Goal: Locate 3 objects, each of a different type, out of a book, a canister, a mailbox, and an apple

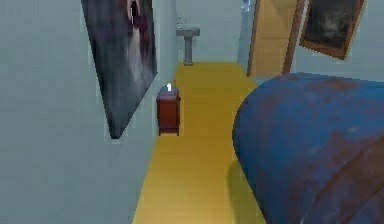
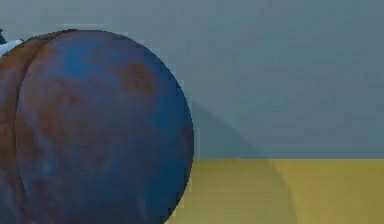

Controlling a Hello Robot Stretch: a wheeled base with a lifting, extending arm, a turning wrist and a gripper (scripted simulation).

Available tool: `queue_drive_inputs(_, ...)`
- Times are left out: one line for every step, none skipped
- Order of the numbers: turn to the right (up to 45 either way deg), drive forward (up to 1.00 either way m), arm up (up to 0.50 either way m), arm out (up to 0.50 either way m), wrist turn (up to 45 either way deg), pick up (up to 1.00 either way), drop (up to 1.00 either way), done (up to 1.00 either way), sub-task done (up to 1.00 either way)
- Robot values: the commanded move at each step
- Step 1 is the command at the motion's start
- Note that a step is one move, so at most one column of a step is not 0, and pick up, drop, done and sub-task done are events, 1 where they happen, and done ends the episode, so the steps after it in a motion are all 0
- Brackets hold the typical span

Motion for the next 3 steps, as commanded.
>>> queue_drive_inputs(0.0,1.0,0.0,0.0,0.0,0.0,0.0,0.0,0.0)
queue_drive_inputs(-6.0,0.0,0.0,0.0,0.0,0.0,0.0,0.0,0.0)
queue_drive_inputs(0.0,0.4,0.0,0.0,0.0,0.0,0.0,0.0,0.0)
